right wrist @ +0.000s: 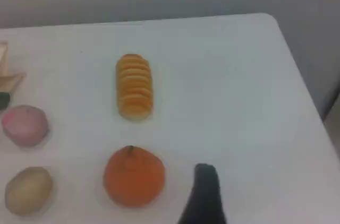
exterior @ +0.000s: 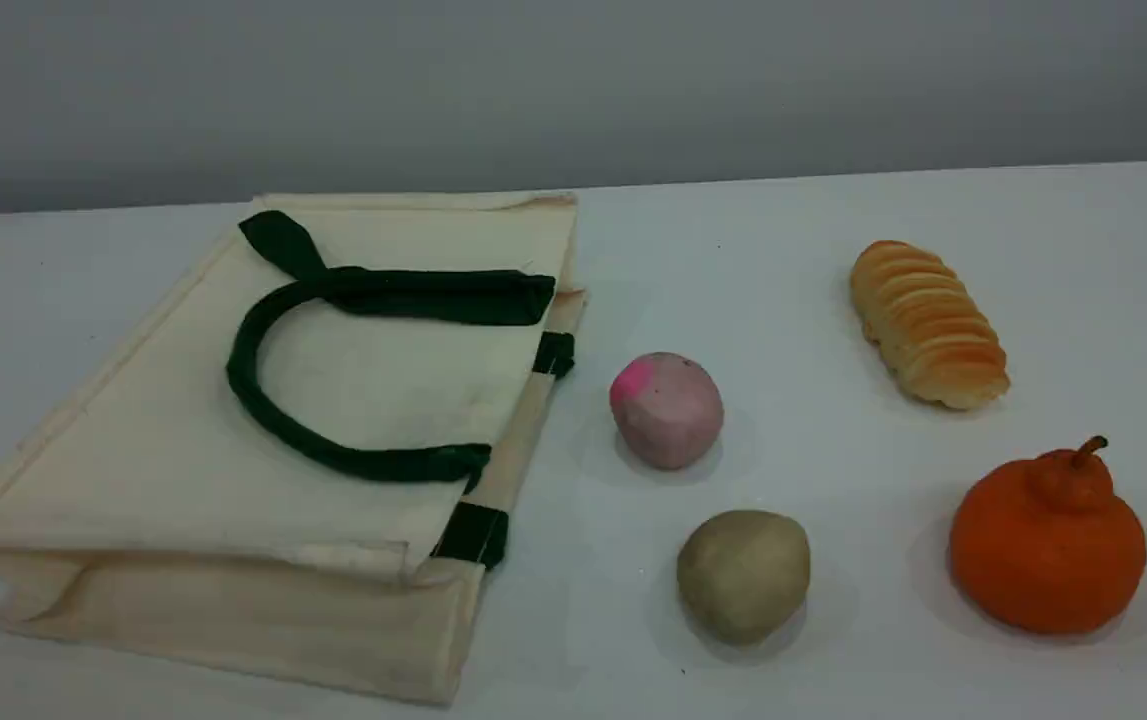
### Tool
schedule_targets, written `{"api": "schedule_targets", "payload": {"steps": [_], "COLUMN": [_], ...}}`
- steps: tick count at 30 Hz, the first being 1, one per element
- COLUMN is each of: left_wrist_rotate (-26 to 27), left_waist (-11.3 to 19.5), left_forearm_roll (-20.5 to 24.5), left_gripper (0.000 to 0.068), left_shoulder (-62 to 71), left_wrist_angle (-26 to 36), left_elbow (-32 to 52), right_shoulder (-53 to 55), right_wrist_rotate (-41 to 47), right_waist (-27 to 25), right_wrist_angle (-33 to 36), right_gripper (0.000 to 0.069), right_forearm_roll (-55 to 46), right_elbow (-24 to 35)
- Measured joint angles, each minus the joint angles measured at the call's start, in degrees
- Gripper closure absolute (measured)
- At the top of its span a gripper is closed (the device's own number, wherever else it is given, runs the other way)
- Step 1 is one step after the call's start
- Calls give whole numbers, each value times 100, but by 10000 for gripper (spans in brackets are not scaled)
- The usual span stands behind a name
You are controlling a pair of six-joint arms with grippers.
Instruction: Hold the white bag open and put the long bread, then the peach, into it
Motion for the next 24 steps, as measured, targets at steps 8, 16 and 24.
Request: {"api": "schedule_targets", "payload": {"steps": [8,16,24], "left_wrist_rotate": [0,0,0], "left_waist": [0,-6,-682], "left_forearm_roll": [0,0,126], "left_gripper": [114,114,114], "left_shoulder": [0,0,76], "left_wrist_angle": [0,-14,-61], "left_elbow": [0,0,-24], "right_shoulder": [0,0,0], "right_wrist_rotate": [0,0,213], "right_waist": [0,416,531], "right_wrist_angle": [0,-29,-161], "right_gripper": [157,158,158], "right_forearm_roll": [0,19,142], "right_elbow": [0,0,-13]}}
